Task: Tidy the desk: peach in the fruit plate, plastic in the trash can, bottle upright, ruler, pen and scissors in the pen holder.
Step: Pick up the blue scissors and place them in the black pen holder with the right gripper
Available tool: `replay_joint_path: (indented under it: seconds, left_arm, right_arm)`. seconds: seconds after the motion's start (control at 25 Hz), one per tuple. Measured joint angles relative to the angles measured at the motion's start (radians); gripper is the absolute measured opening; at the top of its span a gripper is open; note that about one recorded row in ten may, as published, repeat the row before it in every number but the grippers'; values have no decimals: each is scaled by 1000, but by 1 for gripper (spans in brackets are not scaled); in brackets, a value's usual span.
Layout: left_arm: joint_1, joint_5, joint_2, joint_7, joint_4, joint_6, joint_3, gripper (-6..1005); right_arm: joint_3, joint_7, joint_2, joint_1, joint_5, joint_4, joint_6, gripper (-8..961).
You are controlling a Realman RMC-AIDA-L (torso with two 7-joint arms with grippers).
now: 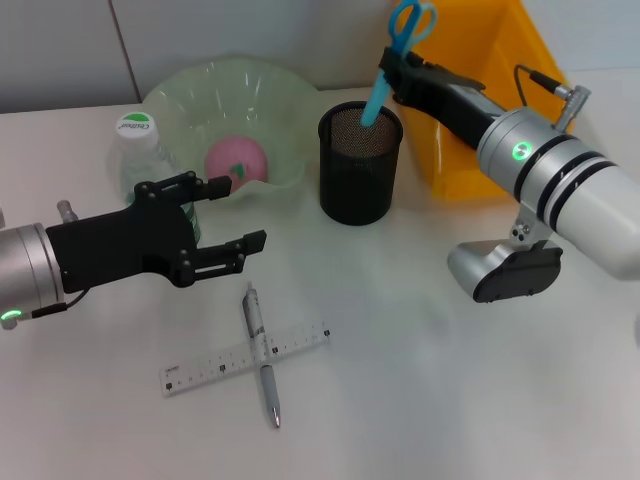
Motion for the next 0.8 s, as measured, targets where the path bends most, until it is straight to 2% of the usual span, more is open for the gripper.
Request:
replay_joint_path:
  seconds: [0.16, 0.8]
  left_arm:
    - [0, -10, 0, 2, 0, -1, 0, 792]
    - [-4, -66, -5, 50, -28, -3, 6, 792]
  right_arm:
    - [-1, -42, 8, -1, 0, 14, 3, 304]
    - [3, -100, 10, 12, 0, 50, 53, 316]
